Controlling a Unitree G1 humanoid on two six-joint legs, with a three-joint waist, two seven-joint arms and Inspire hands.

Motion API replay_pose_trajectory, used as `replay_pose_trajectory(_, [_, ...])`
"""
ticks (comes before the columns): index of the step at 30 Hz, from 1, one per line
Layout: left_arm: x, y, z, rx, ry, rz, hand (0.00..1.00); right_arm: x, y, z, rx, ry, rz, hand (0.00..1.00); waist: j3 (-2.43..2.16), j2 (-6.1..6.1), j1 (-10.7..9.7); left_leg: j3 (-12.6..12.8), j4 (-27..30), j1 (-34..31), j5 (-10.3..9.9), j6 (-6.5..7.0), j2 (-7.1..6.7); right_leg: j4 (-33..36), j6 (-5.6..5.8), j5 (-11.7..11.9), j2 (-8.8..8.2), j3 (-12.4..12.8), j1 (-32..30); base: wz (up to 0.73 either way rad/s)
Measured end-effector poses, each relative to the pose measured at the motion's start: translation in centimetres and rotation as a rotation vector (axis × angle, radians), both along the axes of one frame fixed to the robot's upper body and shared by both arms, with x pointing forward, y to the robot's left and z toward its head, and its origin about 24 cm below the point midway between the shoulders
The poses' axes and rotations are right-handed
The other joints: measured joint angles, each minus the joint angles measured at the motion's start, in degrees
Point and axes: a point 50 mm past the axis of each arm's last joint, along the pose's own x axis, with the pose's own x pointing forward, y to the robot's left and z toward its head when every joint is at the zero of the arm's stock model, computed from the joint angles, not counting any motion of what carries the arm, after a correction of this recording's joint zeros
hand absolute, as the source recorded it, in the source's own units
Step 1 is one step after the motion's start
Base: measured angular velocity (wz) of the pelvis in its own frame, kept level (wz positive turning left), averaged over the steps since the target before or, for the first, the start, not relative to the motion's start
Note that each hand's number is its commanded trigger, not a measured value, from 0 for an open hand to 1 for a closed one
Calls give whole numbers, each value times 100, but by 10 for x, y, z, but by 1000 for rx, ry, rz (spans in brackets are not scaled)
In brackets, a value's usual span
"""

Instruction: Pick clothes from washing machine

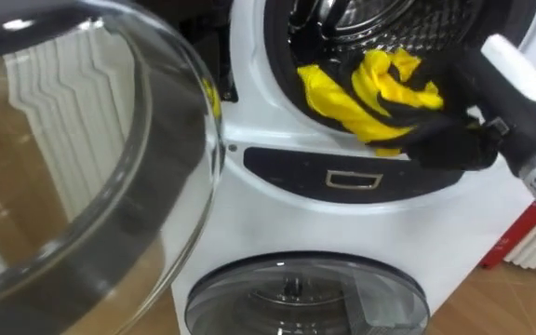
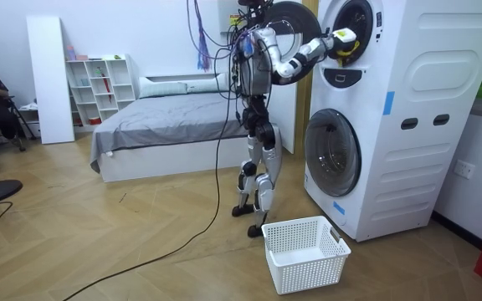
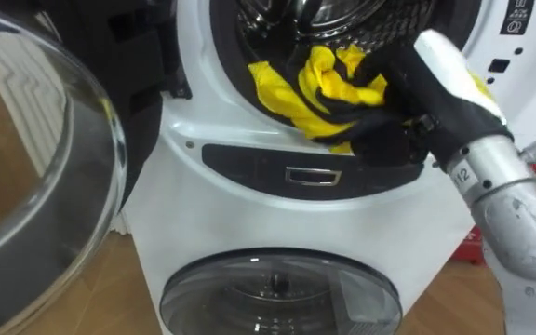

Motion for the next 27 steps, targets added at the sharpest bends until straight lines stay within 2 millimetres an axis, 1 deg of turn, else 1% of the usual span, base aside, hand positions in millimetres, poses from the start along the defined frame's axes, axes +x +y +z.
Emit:
replay_pose_trajectory(1, [-1, -1, 0, -1, -2, -3, 0, -2, 0, -3, 9, 6, 11, 100, 16, 28, -14, 28, -7, 5, -2, -2, -2, -3, 0, 0, -1, 0, -5, -11])
replay_pose_trajectory(7, [-6, -3, -2, -5, -4, -5, 0, -12, -7, -25, 102, 84, 18, 100, 10, 51, -117, 91, -31, 13, -4, -2, 0, -2, -1, 1, 6, 47, -33, -6])
replay_pose_trajectory(10, [-10, -7, -3, -14, 3, -4, 0, -17, -10, -33, 126, 117, 7, 100, -21, 97, -128, 170, -31, -1, -12, 3, 1, 7, -11, 7, 14, 124, -88, -13])
replay_pose_trajectory(13, [-15, -7, -3, -6, 13, -13, 0, -20, -17, -37, 138, 140, -16, 100, -40, 152, -187, 234, -31, 11, -18, 5, 7, 28, -11, 7, 21, 175, -117, -10])
replay_pose_trajectory(15, [-20, -5, -2, 2, 14, -6, 0, -25, -24, -41, 208, 155, -24, 100, -33, 173, -284, 290, -29, 15, -19, 5, 15, 96, -11, 7, 36, 226, -178, -14])
replay_pose_trajectory(17, [-23, -4, -2, 4, 21, -5, 0, -29, -29, -44, 255, 160, -39, 100, -28, 177, -324, 389, -30, 13, -25, -2, 25, 101, -22, 14, 53, 304, -205, -23])
replay_pose_trajectory(18, [-26, -4, -2, 5, 27, -5, 0, -31, -33, -46, 278, 164, -52, 100, -27, 177, -432, 404, -27, 18, -31, -6, 29, 109, -25, 16, 59, 315, -209, -14])
replay_pose_trajectory(19, [-28, -3, -2, 7, 32, -5, 0, -32, -34, -47, 285, 165, -58, 100, -25, 174, -494, 406, -26, 18, -31, -7, 30, 120, -25, 16, 61, 319, -212, -8])
replay_pose_trajectory(20, [-29, -3, -2, 10, 35, -7, 0, -33, -39, -48, 297, 160, -82, 100, -12, 168, -570, 435, -23, 18, -35, -11, 37, 157, -25, 16, 73, 349, -234, -19])
replay_pose_trajectory(21, [-29, -1, -1, 14, 35, -8, 0, -34, -44, -49, 307, 152, -112, 100, -3, 160, -595, 539, -22, 19, -42, -20, 51, 198, -27, 17, 93, 417, -297, -31])
replay_pose_trajectory(22, [-29, 0, -1, 16, 35, -9, 0, -34, -47, -49, 310, 147, -128, 100, -3, 157, -600, 588, -19, 12, -50, -27, 57, 198, -46, 29, 108, 468, -326, -44])
replay_pose_trajectory(23, [-27, 1, 0, 21, 33, -13, 0, -35, -54, -51, 315, 142, -165, 100, 8, 145, -623, 684, 4, -5, -67, -36, 79, 193, -69, 55, 126, 522, -372, -43])
replay_pose_trajectory(24, [-28, 3, 0, 30, 36, -22, 0, -38, -63, -54, 322, 142, -211, 100, 10, 140, -631, 733, 4, -18, -76, -44, 89, 195, -73, 68, 152, 593, -412, -36])
replay_pose_trajectory(25, [-30, 4, 0, 33, 38, -24, 0, -40, -67, -55, 326, 140, -233, 100, 12, 133, -657, 771, 7, -19, -85, -46, 95, 198, -73, 68, 162, 622, -431, -35])
replay_pose_trajectory(27, [-32, 7, 2, 50, 33, -27, 0, -43, -74, -55, 334, 111, -289, 100, 17, 98, -730, 984, -4, 1, -104, -60, 113, 291, -77, 67, 227, 824, -580, -47])
